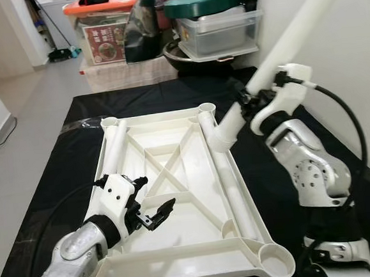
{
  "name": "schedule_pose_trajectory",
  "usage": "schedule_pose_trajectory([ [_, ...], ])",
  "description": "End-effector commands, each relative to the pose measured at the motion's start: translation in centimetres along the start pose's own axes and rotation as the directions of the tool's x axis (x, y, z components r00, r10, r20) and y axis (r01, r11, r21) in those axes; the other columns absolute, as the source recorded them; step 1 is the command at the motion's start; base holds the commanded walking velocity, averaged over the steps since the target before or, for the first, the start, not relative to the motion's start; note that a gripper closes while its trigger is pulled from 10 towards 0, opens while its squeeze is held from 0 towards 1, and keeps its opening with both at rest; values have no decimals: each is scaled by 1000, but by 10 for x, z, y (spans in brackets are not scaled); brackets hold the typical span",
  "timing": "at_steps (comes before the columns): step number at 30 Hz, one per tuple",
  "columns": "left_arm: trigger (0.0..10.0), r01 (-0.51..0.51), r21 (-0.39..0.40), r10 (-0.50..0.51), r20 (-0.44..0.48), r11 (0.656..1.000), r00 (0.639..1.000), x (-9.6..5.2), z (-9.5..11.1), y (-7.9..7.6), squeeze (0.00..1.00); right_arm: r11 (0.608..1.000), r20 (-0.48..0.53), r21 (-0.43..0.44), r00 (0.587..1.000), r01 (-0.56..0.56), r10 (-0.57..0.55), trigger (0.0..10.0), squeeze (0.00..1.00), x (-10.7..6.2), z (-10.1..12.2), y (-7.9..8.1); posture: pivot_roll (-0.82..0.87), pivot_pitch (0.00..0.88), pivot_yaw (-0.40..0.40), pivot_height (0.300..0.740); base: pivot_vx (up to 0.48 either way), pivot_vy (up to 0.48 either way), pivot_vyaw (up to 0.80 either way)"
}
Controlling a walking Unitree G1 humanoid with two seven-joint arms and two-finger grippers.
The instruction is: Building children table
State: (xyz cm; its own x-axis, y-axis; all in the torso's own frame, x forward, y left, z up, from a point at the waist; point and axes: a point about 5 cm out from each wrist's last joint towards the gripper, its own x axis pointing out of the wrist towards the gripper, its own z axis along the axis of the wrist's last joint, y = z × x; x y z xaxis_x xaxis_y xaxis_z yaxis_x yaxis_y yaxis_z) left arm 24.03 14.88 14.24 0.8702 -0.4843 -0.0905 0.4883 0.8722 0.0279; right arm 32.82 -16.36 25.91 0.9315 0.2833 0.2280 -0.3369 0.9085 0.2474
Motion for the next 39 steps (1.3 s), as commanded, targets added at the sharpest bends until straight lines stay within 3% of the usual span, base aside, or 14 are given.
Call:
schedule_pose_trajectory([
  [1,10000,-49,0,49,-33,999,998,-1,-5,2,0,999,4,-16,999,-49,49,10000,0,-2,5,6,29,0,4,740,0,0,0],
  [6,10000,-103,-9,103,-49,995,994,-3,-10,2,0,987,-25,-75,989,-145,143,10000,0,-13,9,8,17,0,6,740,0,0,0],
  [7,10000,-107,4,107,-50,994,993,-3,-11,3,0,963,-78,-134,972,-232,223,10000,0,-22,8,10,11,0,6,740,0,0,0],
  [10,10000,-104,16,105,-49,994,993,-2,-10,4,0,949,-107,-154,960,-275,260,10000,0,-26,6,12,10,0,5,740,0,0,0],
  [12,10000,-107,25,108,-46,994,993,-1,-8,5,0,913,-161,-176,926,-367,341,10000,0,-36,3,16,1,0,5,740,0,0,0],
  [18,10000,-104,48,105,-29,993,994,1,-6,0,0,864,-256,-206,878,-459,405,10000,0,-53,-5,18,-11,0,3,740,0,0,0],
  [22,10000,-92,56,92,-3,994,996,2,-3,-8,0,873,-253,-203,885,-443,390,10000,0,-55,-6,18,-12,0,5,740,0,0,0],
  [24,10000,-89,56,89,-2,994,996,3,-3,-13,0,901,-208,-179,910,-396,358,10000,0,-49,-6,20,-3,0,-1,740,-154,0,0],
  [28,10000,-108,56,107,9,993,994,5,-1,-12,0,921,-173,-144,926,-361,336,10000,0,-44,-9,24,5,0,-1,740,-349,0,0],
  [31,10000,-139,63,137,37,988,990,11,5,-5,0,937,-130,-93,937,-336,324,10000,0,-41,-17,35,5,0,5,740,0,0,0],
  [39,10000,-147,57,144,56,987,988,15,7,-6,0,948,-107,-59,947,-311,304,10000,0,-41,-21,39,6,0,12,740,0,0,0],
])
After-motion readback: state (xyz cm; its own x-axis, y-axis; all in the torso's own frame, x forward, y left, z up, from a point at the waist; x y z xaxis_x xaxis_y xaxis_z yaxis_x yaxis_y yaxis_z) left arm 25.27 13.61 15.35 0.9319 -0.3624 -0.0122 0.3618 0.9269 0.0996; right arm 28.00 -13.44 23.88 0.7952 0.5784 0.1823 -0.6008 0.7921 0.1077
